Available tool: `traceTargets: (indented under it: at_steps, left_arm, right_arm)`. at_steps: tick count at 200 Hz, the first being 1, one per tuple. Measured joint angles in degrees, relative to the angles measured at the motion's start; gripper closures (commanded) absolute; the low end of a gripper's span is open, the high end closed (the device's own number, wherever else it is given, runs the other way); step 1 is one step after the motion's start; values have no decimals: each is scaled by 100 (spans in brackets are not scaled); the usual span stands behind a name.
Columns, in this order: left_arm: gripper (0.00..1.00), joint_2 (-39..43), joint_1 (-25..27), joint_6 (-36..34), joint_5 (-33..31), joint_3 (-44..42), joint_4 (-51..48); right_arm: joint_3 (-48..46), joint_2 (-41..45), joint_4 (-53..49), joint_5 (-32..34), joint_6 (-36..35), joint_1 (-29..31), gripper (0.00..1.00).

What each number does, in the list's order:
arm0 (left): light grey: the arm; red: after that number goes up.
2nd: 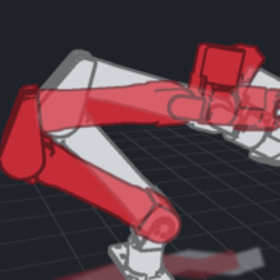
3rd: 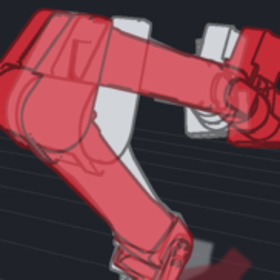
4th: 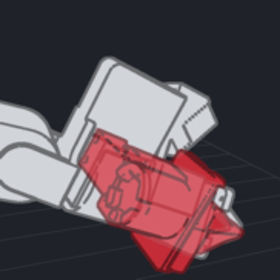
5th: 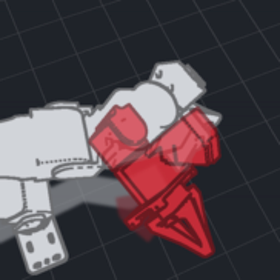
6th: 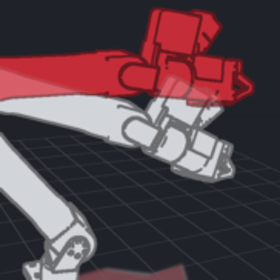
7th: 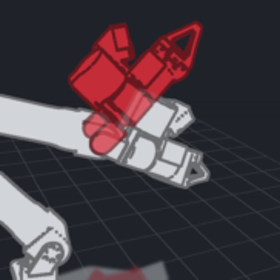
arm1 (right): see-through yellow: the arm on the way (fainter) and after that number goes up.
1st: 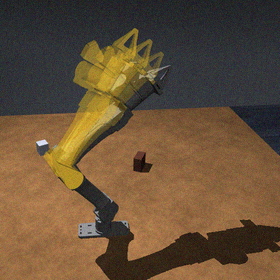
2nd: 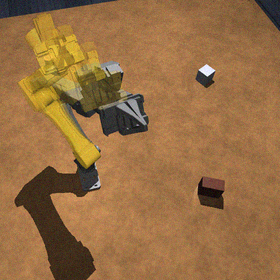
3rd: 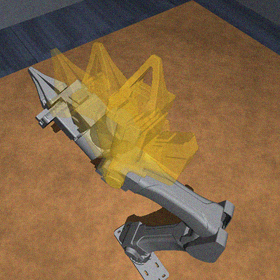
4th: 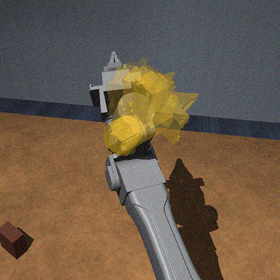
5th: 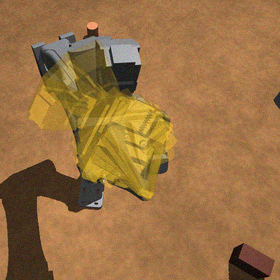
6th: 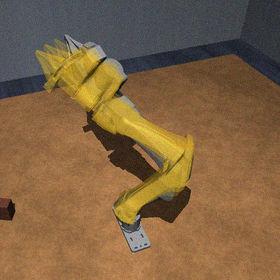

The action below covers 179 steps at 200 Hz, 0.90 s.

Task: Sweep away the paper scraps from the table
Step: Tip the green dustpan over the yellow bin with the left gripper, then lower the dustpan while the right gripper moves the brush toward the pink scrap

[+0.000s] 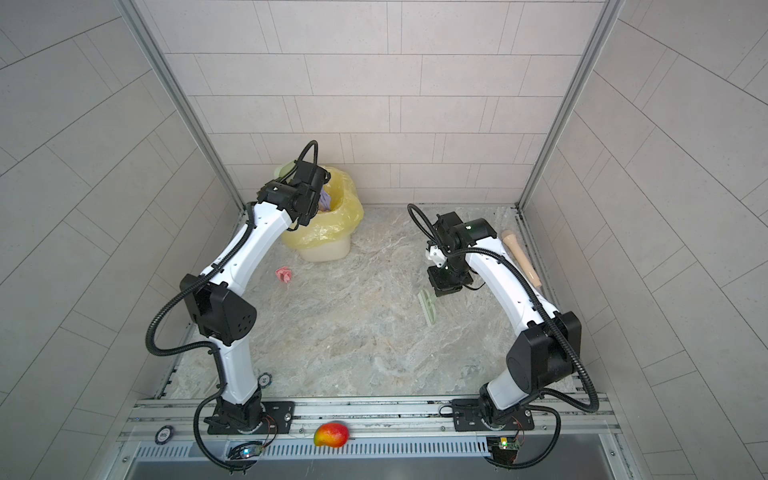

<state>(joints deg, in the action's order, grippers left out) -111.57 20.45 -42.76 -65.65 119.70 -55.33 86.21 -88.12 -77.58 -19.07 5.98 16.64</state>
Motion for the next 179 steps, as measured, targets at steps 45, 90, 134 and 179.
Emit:
traceTargets:
  at_steps: [45,90,134,179]
  left_arm:
    - [100,111,26,-407,-229,-238,468]
    - [100,177,52,-127,-142,-223,367]
    - [100,297,70,1054,599,144,-498]
    - [100,1276,31,2262,1692,-256,-852]
  right_arm:
    - [-22,0,0,-9,-2,-31,100]
    - [-63,11,79,-131,13,-33,100]
    - [-417,149,549,-573,313,39,100]
    - [-874,634,1674,-1187,1106,601,100]
